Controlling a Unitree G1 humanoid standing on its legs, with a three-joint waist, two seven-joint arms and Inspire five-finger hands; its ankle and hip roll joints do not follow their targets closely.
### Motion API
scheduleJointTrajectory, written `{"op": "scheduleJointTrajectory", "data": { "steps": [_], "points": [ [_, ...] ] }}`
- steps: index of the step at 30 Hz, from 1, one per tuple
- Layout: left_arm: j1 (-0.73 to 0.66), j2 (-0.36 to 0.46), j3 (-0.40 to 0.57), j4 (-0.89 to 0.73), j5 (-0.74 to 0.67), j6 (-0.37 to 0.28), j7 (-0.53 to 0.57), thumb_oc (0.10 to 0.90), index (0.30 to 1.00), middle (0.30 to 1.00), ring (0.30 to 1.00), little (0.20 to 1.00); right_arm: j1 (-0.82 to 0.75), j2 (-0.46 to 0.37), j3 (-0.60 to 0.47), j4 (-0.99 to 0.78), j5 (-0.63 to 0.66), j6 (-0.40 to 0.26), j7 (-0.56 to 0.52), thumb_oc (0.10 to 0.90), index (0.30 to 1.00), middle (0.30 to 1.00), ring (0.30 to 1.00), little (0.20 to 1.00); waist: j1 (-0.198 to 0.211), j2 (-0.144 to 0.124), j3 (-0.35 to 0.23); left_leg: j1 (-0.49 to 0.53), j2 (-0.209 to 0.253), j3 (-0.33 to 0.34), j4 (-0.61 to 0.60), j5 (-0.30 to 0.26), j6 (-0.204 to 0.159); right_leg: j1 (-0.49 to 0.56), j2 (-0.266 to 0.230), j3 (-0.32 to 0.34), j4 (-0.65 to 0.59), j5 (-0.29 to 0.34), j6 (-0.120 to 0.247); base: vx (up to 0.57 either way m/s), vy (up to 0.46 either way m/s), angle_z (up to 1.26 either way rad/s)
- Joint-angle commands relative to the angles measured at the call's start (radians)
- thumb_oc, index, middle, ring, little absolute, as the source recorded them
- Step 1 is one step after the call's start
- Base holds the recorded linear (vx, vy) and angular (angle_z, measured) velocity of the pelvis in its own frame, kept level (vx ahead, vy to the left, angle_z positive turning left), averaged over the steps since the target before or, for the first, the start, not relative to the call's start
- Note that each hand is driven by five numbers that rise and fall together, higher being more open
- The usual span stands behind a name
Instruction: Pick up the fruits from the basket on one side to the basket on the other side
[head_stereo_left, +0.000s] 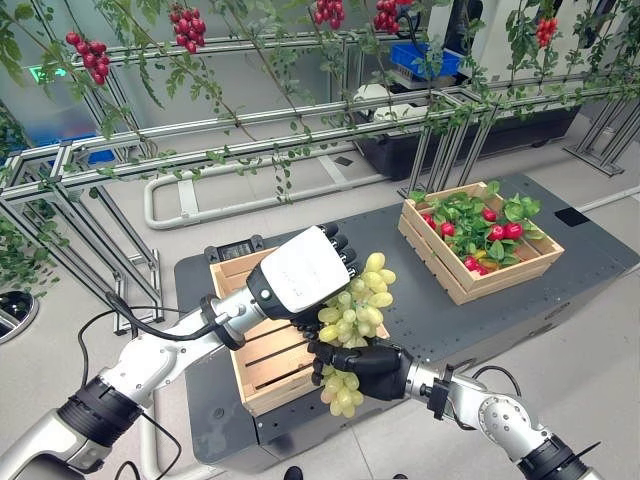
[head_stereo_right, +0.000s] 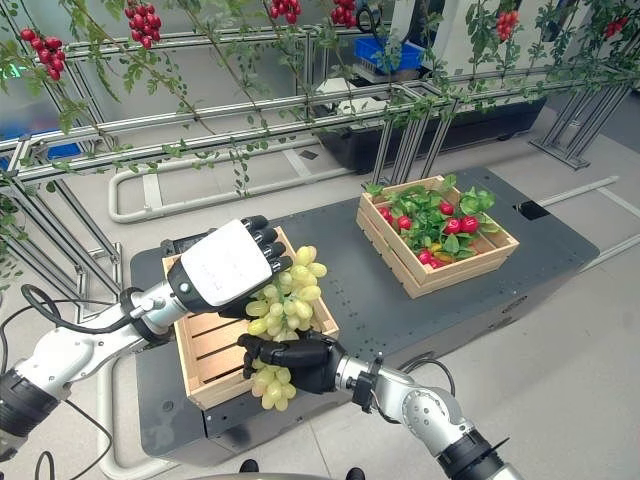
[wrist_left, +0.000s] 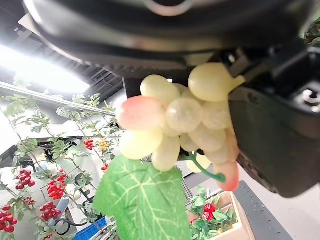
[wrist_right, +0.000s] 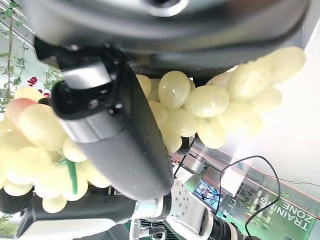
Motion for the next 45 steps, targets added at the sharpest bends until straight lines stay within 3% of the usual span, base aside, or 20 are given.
{"op": "scheduleJointTrajectory", "data": {
  "steps": [1,12,23,29,32,33,34,36,38,42,45],
  "points": [
    [-0.06,-0.006,0.125,0.022,-0.121,0.084,-0.01,0.8,0.9,0.9,0.9,0.9,-0.024,0.062,-0.118,-0.08,0.117,-0.149,0.015,0.4,0.3,0.3,0.3,0.3,-0.003,-0.016,-0.061,0.054,-0.038,0.037,0.009,-0.121,0.018,0.011,-0.039,0.027,0.005,-0.028,0.045,0.0,0.0,0.0],
    [0.084,0.032,0.291,0.053,-0.205,0.122,-0.087,0.8,0.9,0.9,0.9,0.9,0.045,0.059,-0.265,-0.068,0.109,-0.214,-0.034,0.4,0.3,0.3,0.3,0.3,-0.022,-0.013,-0.058,0.046,-0.026,0.046,0.009,-0.116,0.017,-0.004,-0.023,0.045,0.002,-0.027,0.038,-0.02,-0.042,-0.02],
    [0.127,0.092,0.312,0.062,-0.151,0.214,-0.253,0.8,0.9,0.9,0.9,0.9,0.067,0.053,-0.323,-0.045,0.116,-0.201,-0.045,0.4,0.3,0.3,0.3,0.3,-0.056,-0.014,-0.048,0.043,0.015,0.076,0.009,-0.094,0.005,-0.029,0.025,0.086,0.002,-0.031,0.016,-0.02,-0.113,-0.14],
    [0.158,0.095,0.33,0.048,-0.311,0.229,-0.262,0.8,0.9,0.9,0.9,0.9,0.064,0.035,-0.329,-0.056,0.022,-0.267,-0.057,0.4,0.3,0.3,0.3,0.3,-0.06,-0.02,-0.033,0.044,0.023,0.054,0.009,-0.077,0.004,-0.035,0.065,0.135,0.002,-0.04,-0.006,-0.03,-0.094,-0.15],
    [0.187,0.038,0.364,0.05,-0.495,0.126,-0.15,0.8,0.9,0.9,0.9,0.9,0.057,0.027,-0.327,-0.04,-0.036,-0.287,-0.051,0.4,0.3,0.3,0.3,0.3,-0.041,-0.035,-0.013,0.009,-0.012,-0.011,0.129,-0.119,0.004,-0.027,0.056,0.175,0.002,-0.03,-0.013,-0.02,0.022,-0.33],
    [0.191,0.024,0.368,0.05,-0.506,0.128,-0.151,0.8,0.9,0.9,0.9,0.9,0.056,0.028,-0.326,-0.035,-0.043,-0.288,-0.044,0.4,0.3,0.3,0.3,0.3,-0.037,-0.038,-0.011,0.001,-0.022,-0.03,0.152,-0.125,0.005,-0.025,0.055,0.182,0.002,-0.028,-0.014,-0.09,0.161,-0.79],
    [0.215,-0.048,0.396,0.05,-0.595,0.078,-0.1,0.8,0.9,0.9,0.9,0.9,0.046,0.04,-0.309,-0.019,-0.093,-0.316,-0.022,0.4,0.3,0.3,0.3,0.3,-0.009,-0.05,0.004,-0.043,-0.107,-0.163,0.233,-0.166,0.029,-0.027,0.045,0.244,0.002,-0.005,-0.012,-0.09,0.191,-0.8],
    [0.226,-0.092,0.409,0.054,-0.682,0.046,-0.088,0.8,0.9,0.9,0.9,0.9,0.033,0.048,-0.29,-0.015,-0.11,-0.337,-0.026,0.4,0.3,0.3,0.3,0.3,0.003,-0.054,0.001,-0.051,-0.15,-0.234,0.233,-0.178,0.044,-0.039,0.044,0.293,0.002,0.006,-0.006,-0.08,0.288,-0.99],
    [0.219,-0.187,0.418,0.085,-0.791,-0.013,-0.112,0.8,0.9,0.9,0.9,0.9,0.005,0.074,-0.267,-0.006,-0.122,-0.355,-0.031,0.4,0.3,0.3,0.3,0.3,0.002,-0.043,-0.004,-0.028,-0.175,-0.23,0.219,-0.196,0.062,-0.05,0.043,0.36,0.003,0.014,0.0,-0.08,0.424,-1.63],
    [0.172,-0.275,0.384,0.114,-0.86,-0.113,-0.077,0.8,0.9,0.9,0.9,0.9,-0.016,0.114,-0.256,0.003,-0.12,-0.435,-0.007,0.4,0.3,0.3,0.3,0.3,-0.021,-0.022,0.001,0.012,-0.187,-0.192,0.171,-0.211,0.076,-0.121,0.01,0.365,0.043,0.035,0.036,-0.13,0.357,-1.1],
    [0.132,-0.334,0.357,0.134,-0.978,-0.131,-0.1,0.8,0.9,0.9,0.9,0.9,-0.027,0.148,-0.251,0.0,-0.112,-0.487,-0.012,0.4,0.3,0.3,0.3,0.3,-0.025,-0.02,0.008,0.013,-0.222,-0.195,0.178,-0.235,0.095,-0.181,-0.041,0.371,0.054,0.086,0.069,-0.16,0.32,-0.33]
  ]
}}
